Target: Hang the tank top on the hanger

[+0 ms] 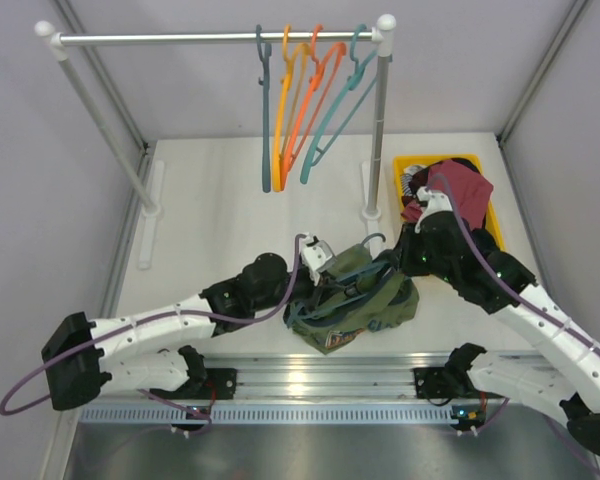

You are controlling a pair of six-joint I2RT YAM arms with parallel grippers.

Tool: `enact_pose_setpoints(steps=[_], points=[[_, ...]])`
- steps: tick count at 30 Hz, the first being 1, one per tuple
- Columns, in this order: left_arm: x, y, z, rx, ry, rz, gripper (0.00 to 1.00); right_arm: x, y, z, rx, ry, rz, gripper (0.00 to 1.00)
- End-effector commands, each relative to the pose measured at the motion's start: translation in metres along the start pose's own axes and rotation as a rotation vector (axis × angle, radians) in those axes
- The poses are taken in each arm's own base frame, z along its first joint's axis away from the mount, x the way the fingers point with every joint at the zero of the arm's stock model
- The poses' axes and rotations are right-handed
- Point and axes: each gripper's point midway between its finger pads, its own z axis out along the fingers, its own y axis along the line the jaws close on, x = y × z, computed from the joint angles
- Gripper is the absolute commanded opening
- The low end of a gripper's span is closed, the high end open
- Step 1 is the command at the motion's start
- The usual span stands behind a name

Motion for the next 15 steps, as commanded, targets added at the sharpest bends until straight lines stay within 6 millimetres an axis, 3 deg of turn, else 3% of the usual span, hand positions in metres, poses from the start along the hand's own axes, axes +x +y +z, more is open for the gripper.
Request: enact_pose_setpoints(steps=[1,3,7,11,15], points=[[-0.038,-0.004,0.006,0.01,-0.152,0.001,0.0,-0.012,-0.004,-0.008,0.011,-0.09,0.032,0.27],[-0.04,-0.004,0.007,0.014,-0.154,-0.003,0.0,-0.014,-0.009,-0.015,0.009,-0.126,0.038,0.36],[-0.034,-0.004,0.013,0.012,-0.121,-0.023,0.0,-0.02,-0.013,-0.028,-0.019,-0.21,0.044,0.42],[-0.032,-0.004,0.02,0.023,-0.077,-0.044,0.0,-0.026,0.009,-0.038,-0.182,-0.287,-0.001,0.45],[-0.028,-0.011,0.027,0.064,-0.049,-0.054,0.0,-0.022,0.021,-0.026,-0.233,-0.285,-0.054,0.45]])
